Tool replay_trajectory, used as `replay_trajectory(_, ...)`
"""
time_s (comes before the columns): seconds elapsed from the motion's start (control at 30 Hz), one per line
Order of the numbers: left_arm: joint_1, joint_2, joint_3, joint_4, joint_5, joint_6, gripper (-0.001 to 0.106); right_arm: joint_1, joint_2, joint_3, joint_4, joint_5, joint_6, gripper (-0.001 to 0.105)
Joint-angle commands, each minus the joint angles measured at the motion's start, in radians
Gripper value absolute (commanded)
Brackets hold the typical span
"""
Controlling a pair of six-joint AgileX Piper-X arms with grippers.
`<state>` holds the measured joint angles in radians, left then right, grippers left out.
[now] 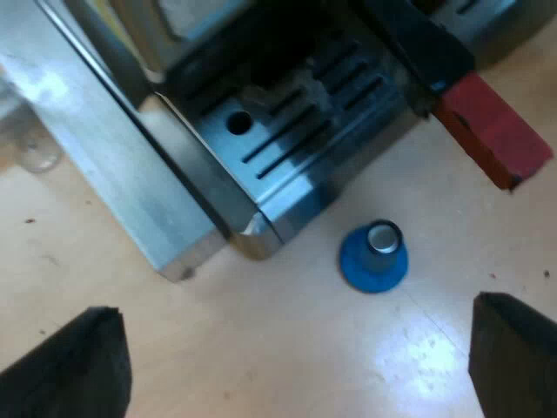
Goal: Put the handle in the coffee machine
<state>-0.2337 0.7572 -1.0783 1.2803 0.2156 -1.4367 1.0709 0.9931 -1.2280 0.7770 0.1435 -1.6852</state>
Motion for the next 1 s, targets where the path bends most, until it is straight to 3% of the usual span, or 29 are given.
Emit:
replay_trajectory(0.03,0.029,-0.018,-0.045,0.002,0.004,-0.001,0.081,-0.071,-0.009,-0.046,0.041,-0.038,0.0,0.08)
replay_trajectory(0.3,0.131,-0.018,-0.141,-0.002,0.004,-0.023,0.081,-0.283,-0.012,-0.131,0.129,-0.11,0.0,0.08)
replay_trajectory(0.63,0.267,-0.018,-0.149,-0.007,0.006,-0.023,0.081,-0.521,-0.052,-0.153,0.154,-0.126,-0.026,0.08)
replay_trajectory(0.83,0.356,-0.018,-0.149,-0.007,0.104,-0.023,0.081,-0.694,-0.109,-0.153,0.238,-0.126,-0.066,0.08)
replay_trajectory(1.0,0.419,-0.018,-0.149,-0.015,0.142,-0.023,0.081,-0.773,-0.134,-0.153,0.281,-0.126,-0.1,0.08)
